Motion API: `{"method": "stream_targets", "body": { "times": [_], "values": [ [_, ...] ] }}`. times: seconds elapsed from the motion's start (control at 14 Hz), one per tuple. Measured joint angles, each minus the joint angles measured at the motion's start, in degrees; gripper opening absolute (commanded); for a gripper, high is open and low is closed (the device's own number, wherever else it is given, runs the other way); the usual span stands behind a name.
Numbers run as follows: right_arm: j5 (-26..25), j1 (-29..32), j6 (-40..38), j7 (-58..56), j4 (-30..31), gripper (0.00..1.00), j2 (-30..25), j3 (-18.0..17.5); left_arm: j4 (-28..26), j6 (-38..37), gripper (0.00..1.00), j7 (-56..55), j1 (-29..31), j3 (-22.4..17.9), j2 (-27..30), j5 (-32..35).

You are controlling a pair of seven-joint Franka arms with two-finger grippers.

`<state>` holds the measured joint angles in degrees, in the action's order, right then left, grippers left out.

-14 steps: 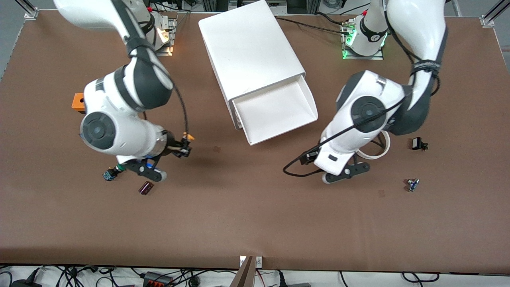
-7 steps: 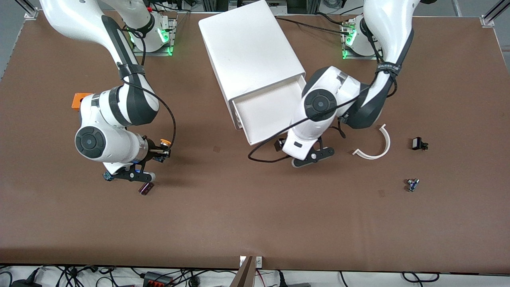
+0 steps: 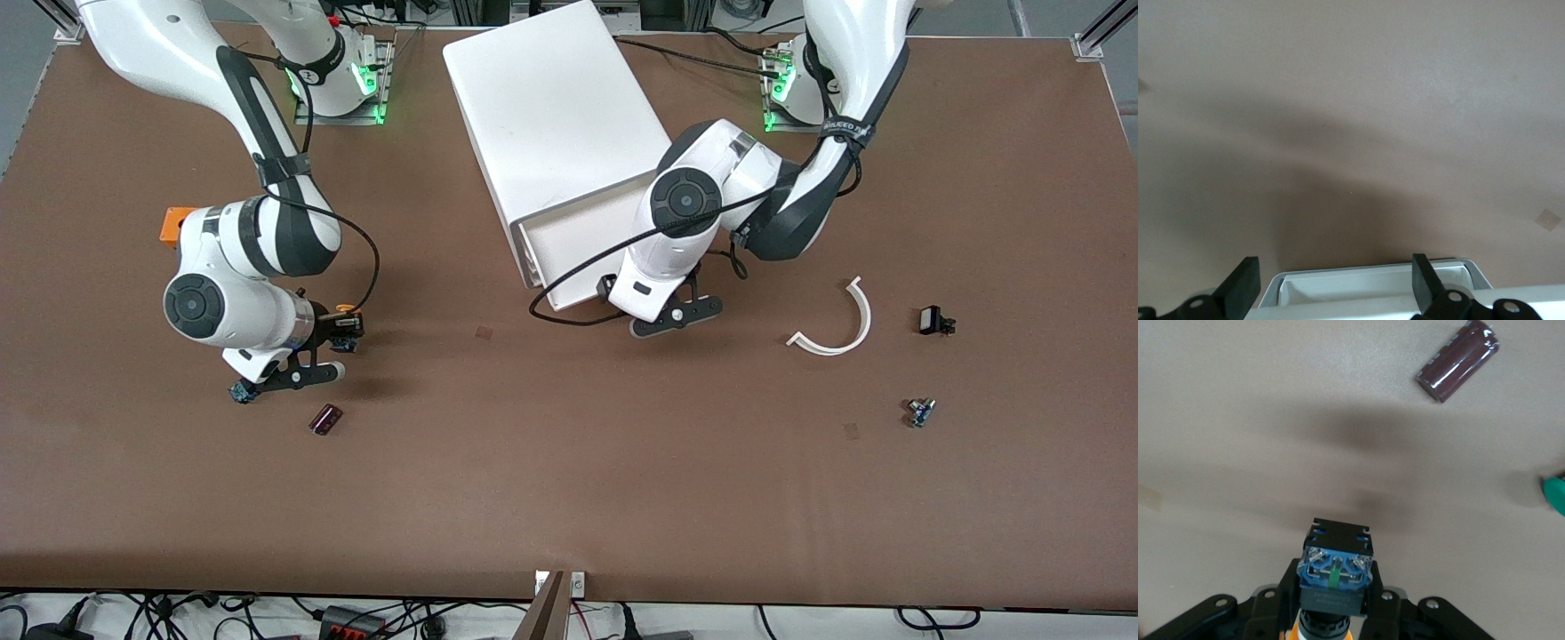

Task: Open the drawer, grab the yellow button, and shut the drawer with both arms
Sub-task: 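Push the drawer shut with the left gripper while the right gripper carries the button, then set the button on the table with the right gripper and open it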

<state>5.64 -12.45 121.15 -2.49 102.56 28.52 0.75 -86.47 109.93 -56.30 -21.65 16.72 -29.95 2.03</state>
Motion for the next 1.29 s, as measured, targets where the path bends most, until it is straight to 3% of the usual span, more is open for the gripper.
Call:
{"method": "stream_targets", "body": {
  "times": [0.29, 0.79, 0.86, 0.93, 1.0, 1.29],
  "values": [
    [-7.3, -1.3, 3.9, -0.6, 4.1, 0.10, 0.7, -0.6, -1.3, 0.0, 1.00, -0.4, 0.2, 1.0, 0.5, -3.0],
    [-7.9, -2.0, 13.0, -0.6, 8.2, 0.10, 2.5, -0.7, -5.2, 0.0, 1.00, -3.1, 0.4, 5.1, 1.3, -4.8],
    [-8.0, -2.0, 13.9, -0.6, 8.3, 0.19, 3.1, -0.7, -5.5, 0.0, 1.00, -3.5, 0.5, 5.7, 1.5, -4.8],
    [-8.1, -2.1, 14.3, -0.6, 8.3, 0.73, 3.4, -0.7, -5.8, 0.0, 1.00, -4.1, 0.5, 6.1, 1.7, -4.8],
    [-8.1, -2.1, 14.5, -0.6, 8.3, 1.00, 3.6, -0.7, -6.1, 0.0, 1.00, -4.5, 0.5, 6.6, 2.0, -4.8],
    [-8.1, -2.1, 14.1, 1.6, 6.7, 1.00, 2.8, -0.7, -7.2, -0.1, 1.00, -6.2, 0.5, 7.7, 2.6, -4.8]
  ]
}}
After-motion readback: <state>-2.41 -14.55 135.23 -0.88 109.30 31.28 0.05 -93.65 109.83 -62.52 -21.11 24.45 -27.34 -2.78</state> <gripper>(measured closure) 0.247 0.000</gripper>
